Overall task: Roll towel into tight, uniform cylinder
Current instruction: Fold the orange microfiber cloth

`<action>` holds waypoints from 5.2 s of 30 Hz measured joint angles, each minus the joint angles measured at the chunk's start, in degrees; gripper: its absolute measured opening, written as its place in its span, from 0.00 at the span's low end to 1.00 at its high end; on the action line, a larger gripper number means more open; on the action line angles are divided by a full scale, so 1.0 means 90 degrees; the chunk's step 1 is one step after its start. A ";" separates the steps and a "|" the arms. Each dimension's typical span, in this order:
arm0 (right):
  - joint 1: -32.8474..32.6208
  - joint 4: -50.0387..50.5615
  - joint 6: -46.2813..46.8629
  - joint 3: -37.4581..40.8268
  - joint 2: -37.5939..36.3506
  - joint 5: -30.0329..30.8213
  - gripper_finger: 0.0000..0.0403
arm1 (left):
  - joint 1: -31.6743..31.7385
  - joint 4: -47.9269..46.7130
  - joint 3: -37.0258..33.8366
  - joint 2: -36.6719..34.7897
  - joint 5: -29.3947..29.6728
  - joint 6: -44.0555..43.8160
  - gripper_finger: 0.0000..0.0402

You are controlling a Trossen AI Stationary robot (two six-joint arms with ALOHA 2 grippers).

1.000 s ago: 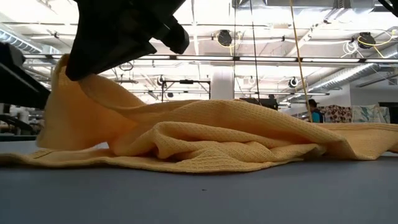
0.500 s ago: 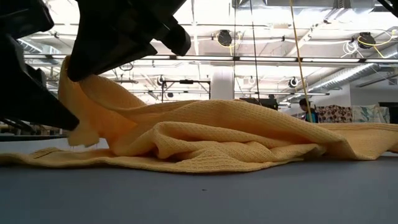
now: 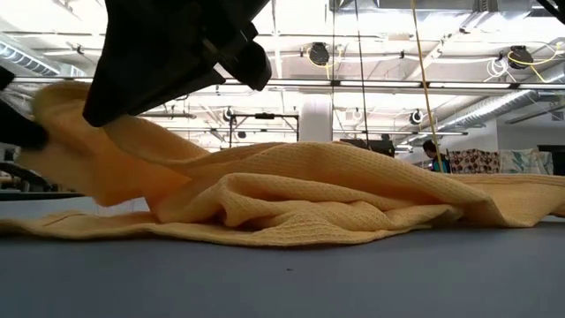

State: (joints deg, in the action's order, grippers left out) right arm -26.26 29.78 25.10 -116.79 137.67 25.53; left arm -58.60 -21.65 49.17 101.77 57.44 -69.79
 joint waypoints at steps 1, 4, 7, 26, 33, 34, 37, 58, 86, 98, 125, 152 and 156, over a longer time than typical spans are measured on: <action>0.0000 0.0000 0.0001 0.0000 0.0000 -0.0051 0.01 | -0.0054 -0.0004 0.0000 -0.0038 -0.0095 0.0003 0.01; -0.0008 0.0005 -0.0031 0.0000 0.0000 -0.0252 0.01 | -0.0124 -0.0074 0.0000 -0.0072 -0.0579 0.0057 0.01; -0.0005 0.0066 -0.0089 0.0000 0.0000 -0.0489 0.01 | -0.0127 -0.0088 0.0005 -0.0074 -0.0929 0.0344 0.01; -0.0036 0.0611 -0.0365 0.0000 0.0000 -0.0962 0.03 | 0.0020 0.0049 0.0012 -0.0074 -0.1173 0.0824 0.01; -0.0269 0.1491 -0.0585 0.0002 -0.0385 -0.1242 0.20 | 0.0010 -0.0026 0.0000 -0.0069 -0.1269 0.0839 0.01; -0.0312 0.1695 -0.0586 -0.0001 -0.0482 -0.1223 0.22 | 0.0012 -0.0025 0.0000 -0.0069 -0.1266 0.0839 0.01; -0.0499 0.2544 -0.0442 -0.0002 -0.0655 -0.1053 0.27 | 0.0013 -0.0014 0.0000 -0.0069 -0.1244 0.0839 0.01; -0.0977 0.6134 0.1569 0.0639 -0.1169 0.1485 0.30 | 0.0139 0.0088 0.0000 -0.0069 -0.1201 0.0563 0.06; -0.1025 0.3374 0.0105 0.0651 -0.1224 0.1728 0.30 | 0.2324 -0.3600 0.0717 -0.1726 -0.0731 0.2037 0.53; 0.0481 0.2333 -0.0984 0.2078 -0.1270 0.0676 0.10 | 0.4109 0.0035 -0.0409 -0.1100 -0.3222 0.4583 0.53; -0.0856 0.2321 0.0124 0.3473 -0.3161 0.0339 0.01 | 0.4523 0.1108 -0.1117 -0.2474 -0.4113 0.6227 0.53; -0.1088 0.1889 0.1473 0.3470 -0.3353 0.2430 0.01 | 0.4388 0.2910 -0.1220 -0.1326 -0.4717 0.8039 0.02; -0.1133 0.1721 0.1543 0.3245 -0.3393 0.2463 0.01 | 0.4110 0.2131 -0.1188 -0.2138 -0.4004 0.8129 0.01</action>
State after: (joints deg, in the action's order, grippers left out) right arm -36.46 45.27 38.98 -87.59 107.13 47.70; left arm -21.60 -2.47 38.48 82.52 21.41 3.37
